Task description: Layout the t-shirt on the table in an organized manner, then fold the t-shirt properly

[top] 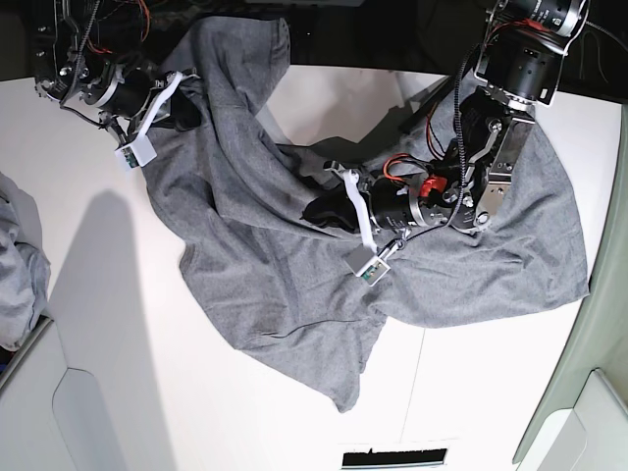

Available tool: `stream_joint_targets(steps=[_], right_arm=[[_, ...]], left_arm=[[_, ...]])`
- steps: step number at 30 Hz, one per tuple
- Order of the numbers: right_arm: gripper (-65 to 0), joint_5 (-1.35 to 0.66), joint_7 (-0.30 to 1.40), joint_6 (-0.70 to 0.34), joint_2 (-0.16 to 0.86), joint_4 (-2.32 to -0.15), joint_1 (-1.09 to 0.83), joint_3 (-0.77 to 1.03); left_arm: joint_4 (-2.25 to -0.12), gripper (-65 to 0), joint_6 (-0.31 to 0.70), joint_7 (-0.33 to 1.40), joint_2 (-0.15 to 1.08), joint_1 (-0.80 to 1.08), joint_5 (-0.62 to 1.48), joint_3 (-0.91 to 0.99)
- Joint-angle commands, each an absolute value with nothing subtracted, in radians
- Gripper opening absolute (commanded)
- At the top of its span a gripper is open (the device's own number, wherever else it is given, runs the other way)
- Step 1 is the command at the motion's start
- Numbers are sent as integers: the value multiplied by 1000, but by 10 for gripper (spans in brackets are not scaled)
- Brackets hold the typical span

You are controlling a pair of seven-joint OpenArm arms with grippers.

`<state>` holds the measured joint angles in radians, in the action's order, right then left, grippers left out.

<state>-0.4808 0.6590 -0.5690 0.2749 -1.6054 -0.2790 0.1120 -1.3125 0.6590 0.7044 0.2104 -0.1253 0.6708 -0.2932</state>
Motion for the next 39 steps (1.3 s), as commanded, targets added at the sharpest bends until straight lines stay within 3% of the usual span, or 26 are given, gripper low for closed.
stream_joint_targets(steps=[1,9,15,20,26,34,39], right_arm=[[-650,-504,633,-576,286,-1657,-263,118],[-650,-466,575,-546,280,-1695,-77,160],[-650,-420,575,-547,230,-1419,154,135],[-650,-341,572,-548,204,-1131,297,30],[-650,-221,506,-542,205,-956,379,-65],[-650,-162,493,-436,287,-946,416,-64],[-650,-146,494,-403,376,-946,422,-63]], left_arm=[[-1326,-634,667,686,201,-144,692,-290],[-1326,-634,670,685,178,-113,690,-295],[-1353,-635,698,685,239,-114,714,-293],[-1401,-635,698,685,360,-113,759,-280],[-1398,-635,698,685,461,-59,779,-102],[-1390,-635,698,685,536,89,751,169],[-1390,-635,698,696,577,146,790,215]])
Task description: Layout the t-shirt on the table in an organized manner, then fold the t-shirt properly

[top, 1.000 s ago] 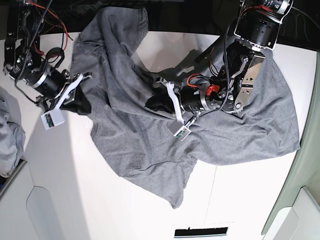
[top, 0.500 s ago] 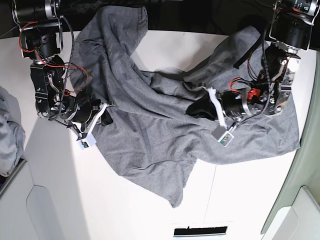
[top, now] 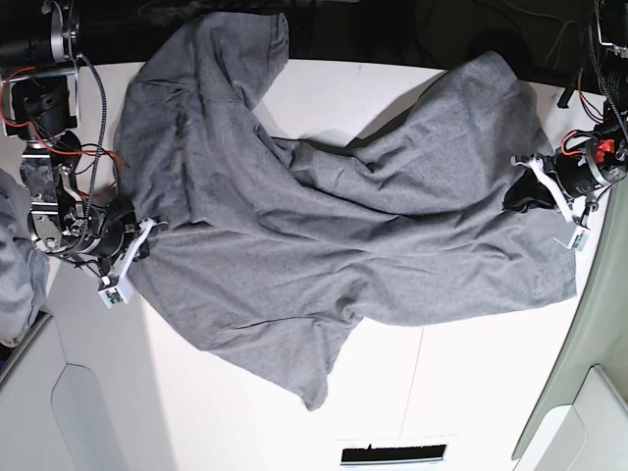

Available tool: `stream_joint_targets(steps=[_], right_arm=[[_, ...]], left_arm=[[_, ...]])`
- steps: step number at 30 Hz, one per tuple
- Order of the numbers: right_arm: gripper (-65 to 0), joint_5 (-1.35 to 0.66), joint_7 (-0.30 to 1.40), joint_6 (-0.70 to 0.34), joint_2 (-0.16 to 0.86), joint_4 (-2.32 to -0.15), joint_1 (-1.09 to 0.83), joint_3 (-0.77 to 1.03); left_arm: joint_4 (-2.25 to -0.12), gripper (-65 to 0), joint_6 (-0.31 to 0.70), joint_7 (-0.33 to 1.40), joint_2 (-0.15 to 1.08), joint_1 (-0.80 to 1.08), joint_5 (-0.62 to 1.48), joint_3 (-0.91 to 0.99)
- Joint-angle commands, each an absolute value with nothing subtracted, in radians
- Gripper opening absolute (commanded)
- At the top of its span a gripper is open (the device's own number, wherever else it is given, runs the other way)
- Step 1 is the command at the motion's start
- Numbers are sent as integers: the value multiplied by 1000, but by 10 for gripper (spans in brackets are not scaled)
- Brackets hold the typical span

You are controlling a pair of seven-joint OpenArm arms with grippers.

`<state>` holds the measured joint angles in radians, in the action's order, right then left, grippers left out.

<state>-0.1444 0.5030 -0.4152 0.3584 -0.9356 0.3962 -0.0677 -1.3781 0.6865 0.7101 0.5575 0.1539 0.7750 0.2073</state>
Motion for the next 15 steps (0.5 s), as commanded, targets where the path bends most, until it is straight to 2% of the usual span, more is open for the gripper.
stream_joint_targets(steps=[1,10,15], right_arm=[[-650,-146,495,-397,395,-946,421,-60],[-650,-208,533,-370,512,-946,420,63],[-650,-460,604,-527,511,-962,400,150]], left_arm=[[-1390,-635,698,698,583,154,800,215],[-1390,-635,698,757,585,164,857,215],[-1390,-635,698,756,585,164,857,215]])
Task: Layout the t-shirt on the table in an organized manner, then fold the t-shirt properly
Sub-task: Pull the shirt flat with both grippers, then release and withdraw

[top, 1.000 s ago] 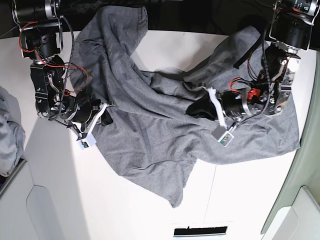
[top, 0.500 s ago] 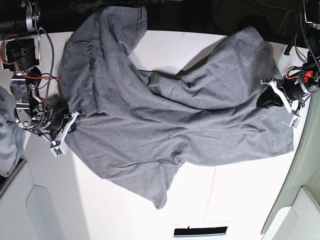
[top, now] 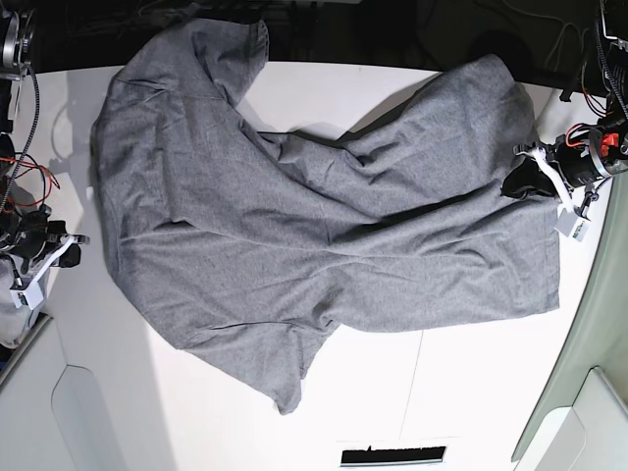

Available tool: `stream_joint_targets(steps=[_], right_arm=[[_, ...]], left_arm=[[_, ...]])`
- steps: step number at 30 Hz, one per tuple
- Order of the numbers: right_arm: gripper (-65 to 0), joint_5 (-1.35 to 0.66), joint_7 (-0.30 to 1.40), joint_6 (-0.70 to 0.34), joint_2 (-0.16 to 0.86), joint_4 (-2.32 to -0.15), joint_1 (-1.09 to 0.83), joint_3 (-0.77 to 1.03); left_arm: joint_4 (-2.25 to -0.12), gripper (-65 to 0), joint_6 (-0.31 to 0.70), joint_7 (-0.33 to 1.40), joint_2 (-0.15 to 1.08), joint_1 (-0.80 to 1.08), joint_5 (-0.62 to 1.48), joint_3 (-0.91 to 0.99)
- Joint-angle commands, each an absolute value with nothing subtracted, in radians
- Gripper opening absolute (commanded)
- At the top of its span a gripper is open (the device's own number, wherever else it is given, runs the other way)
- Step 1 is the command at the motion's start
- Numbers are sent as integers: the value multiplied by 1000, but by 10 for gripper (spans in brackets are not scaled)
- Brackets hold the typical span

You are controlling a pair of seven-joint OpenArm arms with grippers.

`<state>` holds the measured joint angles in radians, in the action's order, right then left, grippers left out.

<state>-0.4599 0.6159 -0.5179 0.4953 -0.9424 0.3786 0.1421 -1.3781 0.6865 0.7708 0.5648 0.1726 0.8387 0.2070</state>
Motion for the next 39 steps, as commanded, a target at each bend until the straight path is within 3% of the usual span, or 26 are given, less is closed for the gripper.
stream_joint_targets(steps=[1,5,12,18,22,26,39], right_arm=[[-650,-514,615,-545,509,-974,387,153],[-650,-647,694,-555,459,-1094,316,153],[-650,-661,786,-577,287,-1275,220,152],[-650,-456,661,-586,218,-1208,168,113],[-650,-426,615,-572,218,-1097,171,36],[-650,-296,524,-541,232,-1008,214,22],[-650,-270,489,-456,434,-899,343,33]], left_arm=[[-1390,-635,698,756,585,164,856,215],[-1390,-635,698,737,585,164,847,215],[-1390,-634,698,682,570,164,853,215],[-1390,-635,698,738,557,214,868,211],[-1390,-635,698,756,556,273,951,210],[-1390,-635,698,759,539,273,891,210],[-1388,-635,698,761,565,288,841,186]])
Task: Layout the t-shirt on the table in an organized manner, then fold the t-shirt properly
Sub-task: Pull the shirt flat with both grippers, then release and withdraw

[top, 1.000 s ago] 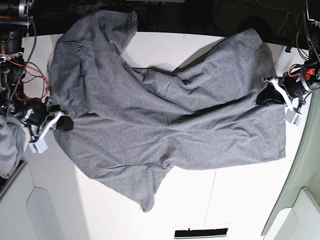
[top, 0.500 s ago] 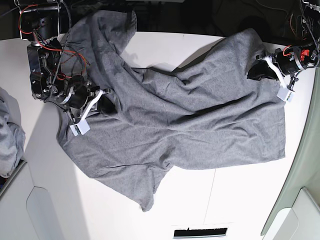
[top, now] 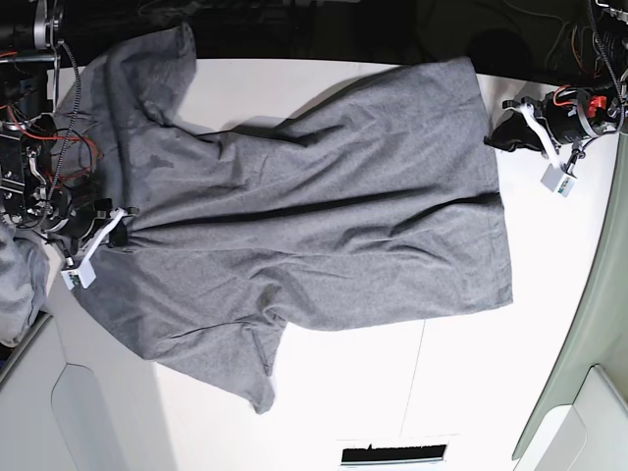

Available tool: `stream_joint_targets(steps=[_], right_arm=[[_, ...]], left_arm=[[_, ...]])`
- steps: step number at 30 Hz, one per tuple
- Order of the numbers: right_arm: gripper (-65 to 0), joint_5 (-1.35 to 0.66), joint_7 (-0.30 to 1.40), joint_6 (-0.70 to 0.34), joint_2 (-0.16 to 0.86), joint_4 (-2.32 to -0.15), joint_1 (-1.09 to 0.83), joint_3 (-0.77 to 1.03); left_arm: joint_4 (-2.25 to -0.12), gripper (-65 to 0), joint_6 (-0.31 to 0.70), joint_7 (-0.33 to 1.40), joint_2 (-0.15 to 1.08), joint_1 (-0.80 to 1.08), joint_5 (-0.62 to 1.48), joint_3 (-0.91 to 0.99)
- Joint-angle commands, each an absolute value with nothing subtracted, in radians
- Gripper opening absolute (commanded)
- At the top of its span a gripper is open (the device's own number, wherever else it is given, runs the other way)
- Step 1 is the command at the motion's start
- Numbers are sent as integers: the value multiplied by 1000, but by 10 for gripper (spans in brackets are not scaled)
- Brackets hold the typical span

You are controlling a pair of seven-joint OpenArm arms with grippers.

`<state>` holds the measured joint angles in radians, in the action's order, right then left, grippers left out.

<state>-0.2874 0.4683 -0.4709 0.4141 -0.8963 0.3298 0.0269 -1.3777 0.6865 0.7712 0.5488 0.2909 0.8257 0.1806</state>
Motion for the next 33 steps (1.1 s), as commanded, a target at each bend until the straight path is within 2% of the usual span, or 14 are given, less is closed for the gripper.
stream_joint_targets(steps=[1,4,11,12,15,20,24,27,30,33], right_arm=[[-650,-274,489,-457,444,-899,343,33],[-650,-338,489,-524,463,-914,343,33],[-650,-542,607,-528,464,-1078,314,96],[-650,-560,636,-529,464,-1120,300,118],[-650,-582,714,-537,465,-1253,237,202],[-650,-634,786,-543,471,-1392,63,392],[-650,-731,823,-577,471,-1436,-89,556],[-650,-793,847,-577,471,-1452,-186,657],[-502,-789,846,-575,476,-1451,-266,709],[-428,-756,824,-572,494,-1451,-336,713]], left_arm=[[-1388,-635,698,760,565,287,841,180],[-1388,-635,698,760,566,280,841,149],[-1388,-633,698,760,567,280,838,98],[-1388,-614,698,761,572,281,838,98],[-1390,-502,698,789,599,286,901,98],[-1411,-484,698,850,624,324,1036,126],[-1424,-483,698,855,623,380,1049,188],[-1424,-402,698,863,624,421,1064,228],[-1424,-344,698,866,624,453,1095,243],[-1424,-344,698,870,623,469,1116,244]])
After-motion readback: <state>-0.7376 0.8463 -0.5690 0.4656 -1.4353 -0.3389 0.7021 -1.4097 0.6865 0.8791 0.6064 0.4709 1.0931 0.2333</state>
